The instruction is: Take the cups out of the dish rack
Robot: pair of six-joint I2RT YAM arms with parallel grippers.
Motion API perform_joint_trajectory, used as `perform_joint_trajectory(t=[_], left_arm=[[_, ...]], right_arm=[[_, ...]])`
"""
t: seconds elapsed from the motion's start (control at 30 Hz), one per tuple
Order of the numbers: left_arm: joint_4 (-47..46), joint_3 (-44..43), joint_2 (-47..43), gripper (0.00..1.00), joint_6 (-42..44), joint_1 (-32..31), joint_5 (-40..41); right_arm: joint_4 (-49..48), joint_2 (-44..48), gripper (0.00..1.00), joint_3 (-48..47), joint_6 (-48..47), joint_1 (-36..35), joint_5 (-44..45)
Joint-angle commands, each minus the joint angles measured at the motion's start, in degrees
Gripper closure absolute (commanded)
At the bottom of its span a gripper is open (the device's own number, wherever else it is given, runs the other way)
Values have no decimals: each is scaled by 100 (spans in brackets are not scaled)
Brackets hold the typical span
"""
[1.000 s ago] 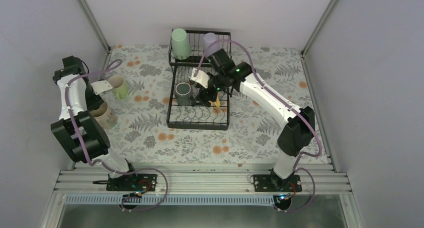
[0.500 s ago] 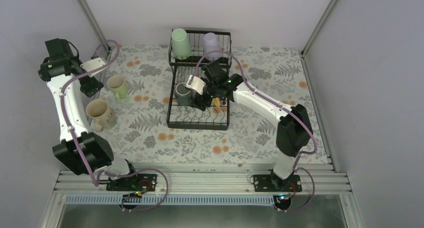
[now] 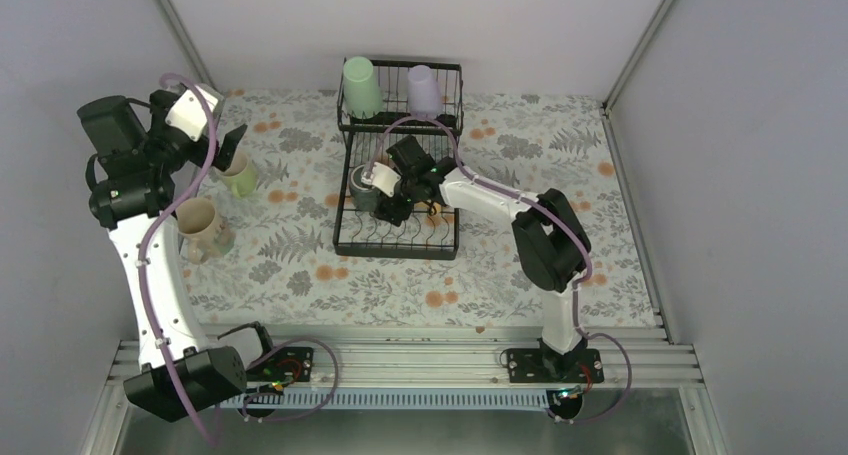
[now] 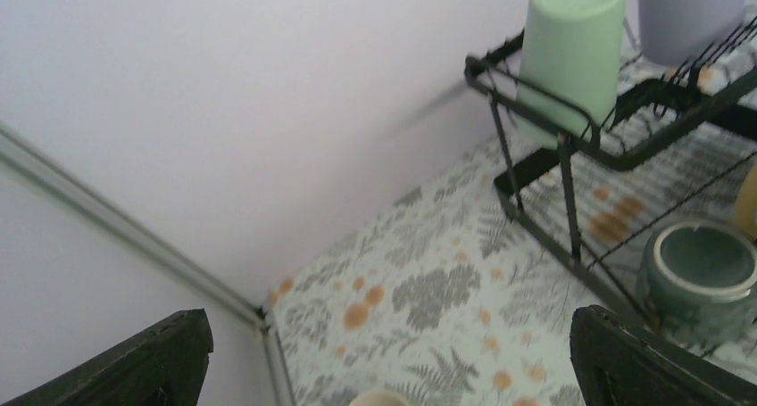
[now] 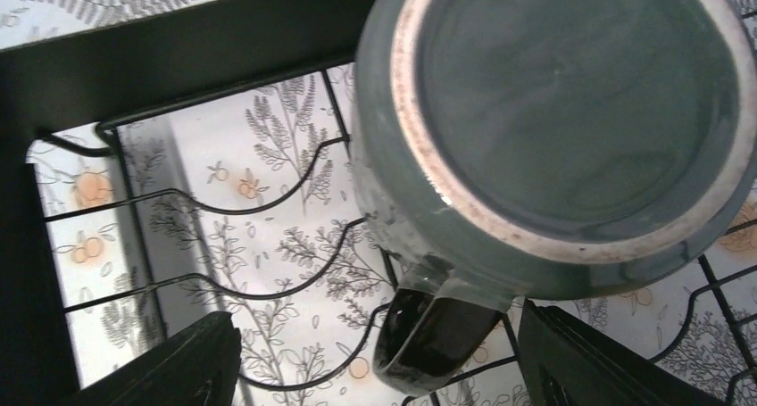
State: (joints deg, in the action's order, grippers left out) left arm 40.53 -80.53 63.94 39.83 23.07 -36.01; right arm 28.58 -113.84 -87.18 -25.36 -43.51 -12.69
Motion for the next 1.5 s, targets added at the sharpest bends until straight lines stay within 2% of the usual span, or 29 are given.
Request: perform_joint_trajectory(t=[0.0,0.13,0.4,0.53,0.57,0.67,0.73,0.87,1.03,1.17,1.27,1.47], left_arm=[[-917,202,21,0,-861,-9,-808],[-1171,470,-9,0,-925,-13,-793],[-2548,1513,-652,0,-1629,-37,-1193],[-2556,1485,-529,0,-1802,-92,-1225],[-2540,1480,-499,0,-1811,-100,-1257],[-2543,1556,-462,0,-1826,-125,-1303],[-2615,1634,-537,0,-1865,-136,-1275],[-2958,1856,-794,0,-1947,-145,-1375],[-3123,2007,-924,0,-2056,-178,-1639],[-3584,2490,-1119,0,-2073,-184,-2218],[-4375,3145,-1432,0,-2104,-220,-2678],[-5391,3928,-1637,0,-2119,-327,-2710]], right_arm=[[-391,-182,20,-208,81,-53,228],[-572,-297,20,-183,94,-34,319],[-583,-665,25,-413,92,-9,389],[-612,-688,30,-496,74,-9,394],[-616,-686,32,-522,60,-9,373],[-595,-694,51,-570,34,0,264],[-547,-691,58,-596,34,0,166],[-437,-649,80,-635,13,0,-13],[-87,-498,95,-773,37,0,-309],[201,-173,96,-905,72,0,-539],[535,173,96,-1089,114,1,-792],[1366,768,96,-1753,253,167,-1655]])
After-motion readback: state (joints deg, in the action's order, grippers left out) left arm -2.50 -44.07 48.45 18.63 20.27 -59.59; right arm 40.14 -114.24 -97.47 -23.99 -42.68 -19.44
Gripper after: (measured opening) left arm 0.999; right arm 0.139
